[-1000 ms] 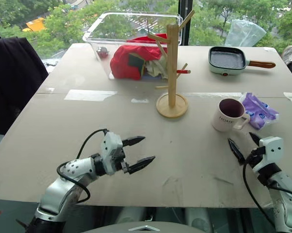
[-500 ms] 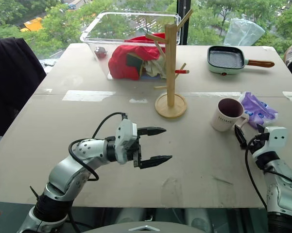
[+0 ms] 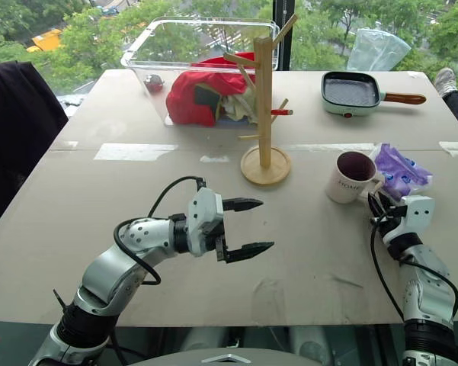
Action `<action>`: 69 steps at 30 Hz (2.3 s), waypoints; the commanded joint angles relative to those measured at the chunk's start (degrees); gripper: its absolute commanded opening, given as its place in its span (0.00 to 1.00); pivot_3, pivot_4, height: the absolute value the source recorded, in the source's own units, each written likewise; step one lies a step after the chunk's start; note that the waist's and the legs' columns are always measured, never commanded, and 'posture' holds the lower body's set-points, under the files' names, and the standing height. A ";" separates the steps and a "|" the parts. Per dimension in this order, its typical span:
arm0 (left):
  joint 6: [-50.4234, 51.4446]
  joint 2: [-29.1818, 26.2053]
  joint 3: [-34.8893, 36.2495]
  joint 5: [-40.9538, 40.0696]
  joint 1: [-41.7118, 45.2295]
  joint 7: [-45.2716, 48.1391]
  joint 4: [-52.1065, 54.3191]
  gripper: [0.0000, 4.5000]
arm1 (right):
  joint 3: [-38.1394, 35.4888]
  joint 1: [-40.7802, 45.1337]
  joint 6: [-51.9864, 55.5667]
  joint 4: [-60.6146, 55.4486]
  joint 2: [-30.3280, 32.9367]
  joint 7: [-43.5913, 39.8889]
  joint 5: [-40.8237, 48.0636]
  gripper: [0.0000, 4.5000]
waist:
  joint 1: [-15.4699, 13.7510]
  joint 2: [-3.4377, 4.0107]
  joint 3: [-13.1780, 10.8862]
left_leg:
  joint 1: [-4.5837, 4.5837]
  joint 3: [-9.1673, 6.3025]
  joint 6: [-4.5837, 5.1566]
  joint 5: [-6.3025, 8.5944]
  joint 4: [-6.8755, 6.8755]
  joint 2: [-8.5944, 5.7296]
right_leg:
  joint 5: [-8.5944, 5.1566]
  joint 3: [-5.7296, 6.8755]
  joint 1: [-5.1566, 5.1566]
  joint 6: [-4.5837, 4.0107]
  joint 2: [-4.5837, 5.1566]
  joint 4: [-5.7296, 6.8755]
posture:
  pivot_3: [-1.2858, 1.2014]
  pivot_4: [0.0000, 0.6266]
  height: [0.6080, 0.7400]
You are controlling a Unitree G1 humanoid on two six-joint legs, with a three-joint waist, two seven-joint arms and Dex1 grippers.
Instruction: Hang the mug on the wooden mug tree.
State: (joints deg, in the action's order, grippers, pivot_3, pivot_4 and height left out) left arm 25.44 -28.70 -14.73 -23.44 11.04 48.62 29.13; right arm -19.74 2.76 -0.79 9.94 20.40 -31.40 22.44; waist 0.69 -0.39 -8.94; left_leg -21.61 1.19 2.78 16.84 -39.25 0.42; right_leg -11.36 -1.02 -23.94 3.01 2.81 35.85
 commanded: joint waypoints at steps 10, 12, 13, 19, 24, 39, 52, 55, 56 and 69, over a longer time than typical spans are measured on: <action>-5.65 1.70 3.22 1.43 -2.53 -1.77 -3.63 1.00 | 1.40 2.69 -0.04 -0.53 2.98 -3.74 0.05 0.02 | 0.02 0.01 -0.01 | -0.01 0.02 0.00 0.00 0.01 0.01 | 0.00 -0.02 0.00 0.00 0.02 -0.02 | 0.52 0.24 1.00; -6.29 1.77 3.08 1.88 -3.34 -1.75 -3.86 1.00 | 1.34 2.92 0.64 -0.57 3.58 -3.99 0.31 0.02 | 0.01 0.00 -0.01 | 0.00 0.02 0.00 0.00 0.01 0.01 | 0.00 -0.01 0.00 0.00 0.02 -0.01 | 0.52 0.24 1.00; -6.45 1.94 2.99 1.93 -3.50 -1.80 -3.86 1.00 | 1.55 2.81 1.26 -0.67 3.93 -4.48 0.57 0.02 | 0.00 0.00 -0.01 | 0.00 0.01 0.00 0.00 0.01 0.01 | 0.00 0.00 0.00 0.00 0.02 -0.01 | 0.52 0.24 1.00; -6.58 2.58 3.09 1.78 -3.96 -2.17 -3.26 1.00 | 1.61 2.86 2.17 -0.36 4.53 -5.94 1.08 0.02 | -0.05 0.00 -0.02 | -0.02 -0.01 0.00 0.00 0.01 0.01 | 0.00 0.01 0.00 0.00 0.02 -0.01 | 0.52 0.24 1.00; -6.81 2.32 3.05 1.86 -4.11 -2.07 -3.36 1.00 | 1.26 4.81 1.76 1.92 4.91 -6.46 0.85 0.14 | 0.04 0.00 -0.02 | 0.00 0.01 0.00 0.00 0.01 0.01 | 0.00 0.00 0.00 0.00 0.02 -0.01 | 0.52 0.24 1.00; -7.25 1.61 2.90 2.17 -3.07 -1.05 -4.41 1.00 | 1.83 13.24 0.54 14.19 5.94 -13.39 1.09 0.14 | 0.05 -0.01 -0.03 | -0.01 0.01 0.00 0.00 0.01 0.01 | 0.01 0.01 0.00 0.00 0.02 -0.01 | 0.52 0.24 1.00; -6.50 1.73 3.98 1.04 -3.57 -1.61 -3.61 1.00 | 4.11 16.31 -1.87 17.08 5.39 -17.11 0.18 0.00 | 0.07 0.00 -0.04 | -0.02 -0.01 0.00 0.00 0.02 0.02 | 0.01 0.01 0.00 -0.01 0.02 -0.02 | 0.52 0.24 1.00; -6.84 3.07 5.20 0.10 -4.07 -2.94 -3.60 1.00 | 5.57 17.36 -1.72 14.89 6.87 -18.55 -0.68 0.00 | 0.13 0.01 -0.05 | -0.02 0.00 0.00 0.00 0.02 0.02 | 0.01 0.01 0.00 -0.01 0.03 -0.02 | 0.52 0.24 1.00; -7.27 3.87 5.75 -0.02 -4.10 -3.79 -3.69 1.00 | 6.27 17.94 -1.83 14.16 7.68 -19.28 -1.25 0.00 | 0.14 0.04 -0.10 | -0.01 0.02 0.00 0.00 0.02 0.03 | 0.01 -0.01 -0.01 -0.01 0.03 -0.02 | 0.52 0.24 1.00; -12.49 17.05 12.75 -9.62 -9.22 -11.44 0.78 1.00 | 23.25 44.83 19.62 0.10 24.67 -32.65 -10.33 0.00 | 0.07 0.20 -0.35 | -0.29 0.00 -0.01 -0.01 0.07 0.04 | 0.17 0.04 -0.33 0.23 0.08 -0.04 | 0.52 0.24 1.00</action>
State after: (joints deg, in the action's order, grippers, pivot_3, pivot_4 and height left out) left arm 14.69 -11.96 -2.56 -31.73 2.37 37.04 27.03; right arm 2.89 45.32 16.42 14.02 43.85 -63.09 12.74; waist 0.76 -0.18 -9.29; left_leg -21.91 1.20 2.77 16.83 -39.17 0.46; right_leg -11.19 -0.95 -24.28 3.23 2.92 35.80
